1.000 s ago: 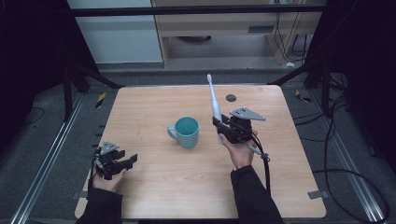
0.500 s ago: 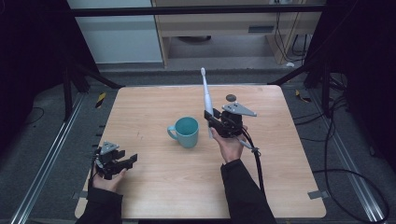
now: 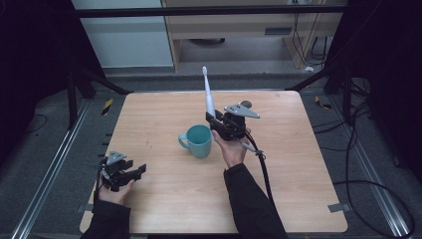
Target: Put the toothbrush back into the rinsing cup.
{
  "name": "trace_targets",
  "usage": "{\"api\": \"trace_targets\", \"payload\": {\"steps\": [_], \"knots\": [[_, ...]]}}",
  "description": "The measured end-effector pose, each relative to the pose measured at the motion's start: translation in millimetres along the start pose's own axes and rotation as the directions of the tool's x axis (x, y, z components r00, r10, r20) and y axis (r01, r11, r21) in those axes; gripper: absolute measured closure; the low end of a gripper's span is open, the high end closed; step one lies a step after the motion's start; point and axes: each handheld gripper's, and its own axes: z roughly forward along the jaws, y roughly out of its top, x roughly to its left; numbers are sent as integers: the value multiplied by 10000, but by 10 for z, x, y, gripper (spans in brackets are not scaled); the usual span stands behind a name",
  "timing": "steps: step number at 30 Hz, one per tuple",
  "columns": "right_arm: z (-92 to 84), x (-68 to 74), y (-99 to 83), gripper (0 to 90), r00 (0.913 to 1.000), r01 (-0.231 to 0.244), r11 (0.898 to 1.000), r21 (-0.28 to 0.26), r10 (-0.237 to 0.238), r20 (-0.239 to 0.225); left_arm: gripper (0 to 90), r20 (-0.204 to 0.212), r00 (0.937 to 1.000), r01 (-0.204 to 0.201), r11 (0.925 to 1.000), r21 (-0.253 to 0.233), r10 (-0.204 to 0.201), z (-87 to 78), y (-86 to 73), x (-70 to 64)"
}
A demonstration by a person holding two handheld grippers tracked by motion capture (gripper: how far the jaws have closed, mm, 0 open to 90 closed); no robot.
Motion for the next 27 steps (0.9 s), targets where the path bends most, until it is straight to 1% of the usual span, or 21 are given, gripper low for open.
{"api": "trace_targets", "payload": {"steps": [7, 10, 12, 14, 18, 20, 23, 27], "knots": [[104, 35, -12, 664, 9999, -108, 9999, -121, 108, 8, 402, -1, 10000, -10, 10000, -8, 10, 0, 0, -1], [142, 67, -1, 664, 10000, -83, 9998, -194, 83, -7, 403, -2, 10000, -1, 10000, -4, 1, 1, -1, 2], [197, 103, 12, 664, 9999, -143, 9995, -297, 141, -48, 403, -1, 10000, -2, 10000, -7, 2, 1, -1, 1], [209, 110, 14, 664, 9999, -149, 9994, -303, 147, -46, 403, 0, 10000, 1, 10000, -16, -1, -1, 0, 1], [287, 162, 6, 664, 9996, -247, 9986, -476, 241, -125, 403, 3, 10000, 11, 10000, -24, -11, -2, -1, 2], [321, 172, -9, 664, 9996, -252, 9985, -488, 247, -101, 403, 1, 10000, -4, 10000, -8, 4, 1, -2, 3], [369, 170, -31, 664, 9989, -463, 9977, -485, 456, -145, 403, 1, 10000, -4, 10000, -16, 4, 1, -1, 3], [435, 190, -73, 663, 9991, -426, 9983, -408, 422, -94, 403, -15, 10000, 0, 10000, -13, 0, -4, 0, 7]]}}
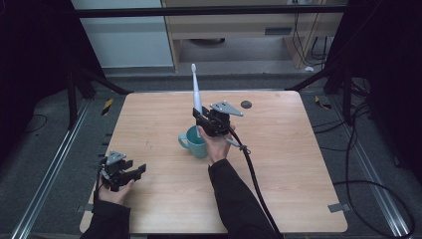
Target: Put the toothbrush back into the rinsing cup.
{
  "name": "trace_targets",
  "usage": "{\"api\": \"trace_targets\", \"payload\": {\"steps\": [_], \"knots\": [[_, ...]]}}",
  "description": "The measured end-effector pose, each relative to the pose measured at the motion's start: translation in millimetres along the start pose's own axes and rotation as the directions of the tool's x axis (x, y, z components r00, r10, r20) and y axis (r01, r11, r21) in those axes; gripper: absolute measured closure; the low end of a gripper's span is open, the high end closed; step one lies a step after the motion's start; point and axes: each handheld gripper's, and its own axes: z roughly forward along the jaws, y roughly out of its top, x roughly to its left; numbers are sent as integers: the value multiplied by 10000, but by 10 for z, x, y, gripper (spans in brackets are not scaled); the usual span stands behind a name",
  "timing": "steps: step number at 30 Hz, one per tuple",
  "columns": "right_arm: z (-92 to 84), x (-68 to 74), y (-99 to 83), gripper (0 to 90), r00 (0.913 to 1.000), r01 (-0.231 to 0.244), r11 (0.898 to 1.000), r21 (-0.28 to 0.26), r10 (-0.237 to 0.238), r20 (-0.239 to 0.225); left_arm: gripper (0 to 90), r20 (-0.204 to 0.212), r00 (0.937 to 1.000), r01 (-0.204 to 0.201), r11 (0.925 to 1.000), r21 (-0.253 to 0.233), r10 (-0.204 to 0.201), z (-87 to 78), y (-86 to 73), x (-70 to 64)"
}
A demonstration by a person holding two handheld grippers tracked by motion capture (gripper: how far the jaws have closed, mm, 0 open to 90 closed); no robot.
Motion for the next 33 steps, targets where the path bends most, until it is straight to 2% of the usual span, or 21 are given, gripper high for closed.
{"api": "trace_targets", "payload": {"steps": [11, 17, 30, 33], "knots": [[122, 24, -127, 663, 9998, -15, 9996, 299, 9, 203, 404, -8, 10000, -10, 10000, 7, 10, 2, -2, 0], [156, -12, -227, 663, 9995, -71, 9987, 512, 55, 312, 405, 1, 10000, -16, 10000, -6, 16, 2, -2, -2], [188, -45, -411, 663, 9977, 71, 9935, 1135, -146, 656, 405, -13, 10000, -47, 10000, 4, 47, 5, -2, -5], [206, -37, -445, 662, 9969, 215, 9902, 1383, -317, 717, 405, -8, 10000, -44, 10000, -4, 44, 4, -1, -8]]}}
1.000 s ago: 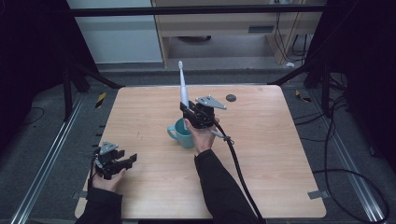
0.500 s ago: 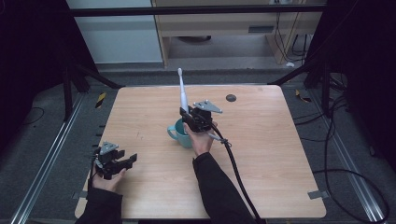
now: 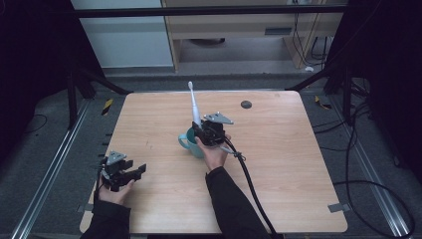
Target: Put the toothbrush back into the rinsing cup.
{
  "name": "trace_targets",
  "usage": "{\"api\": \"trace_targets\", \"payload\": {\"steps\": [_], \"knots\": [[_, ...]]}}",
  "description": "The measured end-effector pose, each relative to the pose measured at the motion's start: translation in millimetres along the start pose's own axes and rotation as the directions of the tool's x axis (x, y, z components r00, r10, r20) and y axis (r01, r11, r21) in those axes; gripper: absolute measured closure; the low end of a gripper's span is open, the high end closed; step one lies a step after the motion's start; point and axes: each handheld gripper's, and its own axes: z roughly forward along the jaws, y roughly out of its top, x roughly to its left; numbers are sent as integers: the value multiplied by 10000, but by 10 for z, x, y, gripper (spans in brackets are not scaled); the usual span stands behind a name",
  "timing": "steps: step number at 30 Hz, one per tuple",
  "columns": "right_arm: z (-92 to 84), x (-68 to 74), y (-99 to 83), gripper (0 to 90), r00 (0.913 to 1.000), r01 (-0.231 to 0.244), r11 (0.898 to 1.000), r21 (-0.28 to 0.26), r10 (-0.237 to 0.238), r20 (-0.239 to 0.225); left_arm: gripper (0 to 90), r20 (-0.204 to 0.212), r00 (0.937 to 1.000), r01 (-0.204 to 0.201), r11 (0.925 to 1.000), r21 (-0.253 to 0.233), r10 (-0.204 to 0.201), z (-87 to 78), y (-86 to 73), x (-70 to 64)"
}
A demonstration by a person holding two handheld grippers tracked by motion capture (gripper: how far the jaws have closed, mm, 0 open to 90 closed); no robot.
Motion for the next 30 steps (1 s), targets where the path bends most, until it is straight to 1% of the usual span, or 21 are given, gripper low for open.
{"api": "trace_targets", "payload": {"steps": [2, 6, 12, 14, 18, 20, 23, 25, 26, 28, 29, 30], "knots": [[11, 5, -12, 661, 9999, 86, 9999, 106, -87, 63, 405, -4, 10000, -4, 10000, 5, 4, 0, 0, 1], [28, 0, -26, 661, 9999, 37, 9995, 308, -40, 112, 405, 3, 10000, 1, 10000, 10, -1, 1, 0, 2], [41, -3, -42, 659, 9997, 125, 9984, 554, -135, 180, 405, 7, 10000, -2, 10000, 11, 2, 3, 0, -1], [44, 4, -50, 657, 9994, 261, 9974, 670, -276, 214, 405, 11, 10000, -2, 10000, 7, 2, 2, 0, -3], [41, 11, -54, 654, 9991, 339, 9962, 806, -359, 241, 405, 8, 10000, -14, 10000, 30, 14, 2, 1, -4], [28, 7, -44, 636, 9994, 309, 9961, 830, -319, 110, 406, 3, 10000, -29, 10000, 38, 29, 2, 2, -5], [6, 15, -27, 622, 9995, 317, 9965, 773, -322, 51, 406, 5, 10000, -29, 10000, 45, 29, 3, 1, -6], [-51, 18, 9, 571, 9991, 418, 9964, 742, -415, -46, 406, 7, 10000, -36, 10000, 36, 36, 0, 2, -8], [-51, 18, 9, 571, 9991, 418, 9964, 742, -415, -46, 406, 5, 10000, -39, 10000, 38, 39, 0, 3, -8], [-122, 14, 35, 501, 9982, 591, 9966, 570, -592, -1, 406, 6, 10000, -44, 10000, 45, 44, 1, 2, -8], [-174, 2, 53, 455, 9980, 632, 9966, 519, -628, -102, 406, 5, 10000, -50, 10000, 50, 50, 2, 1, -9], [-207, -8, 63, 429, 9976, 682, 9963, 523, -676, -126, 406, 7, 10000, -53, 10000, 53, 53, 3, 2, -9]]}}
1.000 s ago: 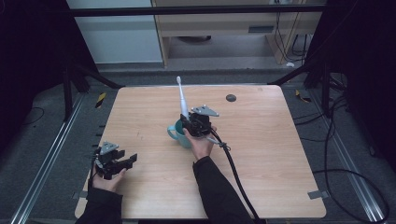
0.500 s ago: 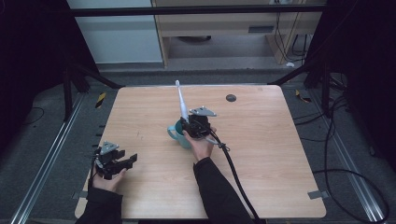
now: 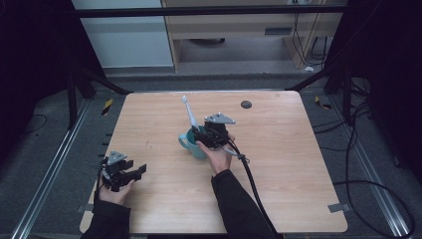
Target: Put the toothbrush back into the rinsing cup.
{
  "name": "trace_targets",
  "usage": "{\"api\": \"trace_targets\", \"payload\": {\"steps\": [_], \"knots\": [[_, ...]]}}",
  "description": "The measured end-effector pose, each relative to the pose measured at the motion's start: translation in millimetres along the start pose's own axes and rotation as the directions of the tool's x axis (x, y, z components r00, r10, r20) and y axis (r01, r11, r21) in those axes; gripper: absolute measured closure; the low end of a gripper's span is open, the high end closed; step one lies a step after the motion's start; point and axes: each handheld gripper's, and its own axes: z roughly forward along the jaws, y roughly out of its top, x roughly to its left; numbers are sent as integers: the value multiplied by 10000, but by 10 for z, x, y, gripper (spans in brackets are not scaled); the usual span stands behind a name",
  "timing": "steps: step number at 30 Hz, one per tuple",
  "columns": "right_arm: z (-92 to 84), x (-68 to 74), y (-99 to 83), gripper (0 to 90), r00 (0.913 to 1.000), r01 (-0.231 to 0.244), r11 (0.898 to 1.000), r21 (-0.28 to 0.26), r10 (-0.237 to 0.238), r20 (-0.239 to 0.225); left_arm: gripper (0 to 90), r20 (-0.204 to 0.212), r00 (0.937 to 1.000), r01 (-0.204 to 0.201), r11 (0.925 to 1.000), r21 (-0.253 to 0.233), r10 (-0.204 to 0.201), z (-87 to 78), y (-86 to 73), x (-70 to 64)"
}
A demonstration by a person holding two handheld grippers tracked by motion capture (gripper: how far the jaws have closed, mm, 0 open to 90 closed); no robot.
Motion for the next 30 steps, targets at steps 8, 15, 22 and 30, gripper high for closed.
{"api": "trace_targets", "payload": {"steps": [8, 15, 22, 30], "knots": [[-529, -227, -17, 300, 9978, 635, 9972, -398, -627, 202, 406, 68, 10000, -24, 10000, 6, 24, 4, -4, -5], [-854, -487, -159, 274, 9950, 915, 9958, 99, -918, 384, 406, 193, 9997, -135, 9999, 71, 134, 12, -3, -28], [-1192, -773, -397, 252, 9944, 821, 9954, 499, -851, 622, 419, 268, 9995, -162, 9998, 148, 158, 22, -8, -31], [-1408, -1053, -728, 239, 9873, 1033, 9862, 1296, -1175, 1069, 429, 265, 9995, -197, 9996, 206, 191, 32, -14, -47]]}}
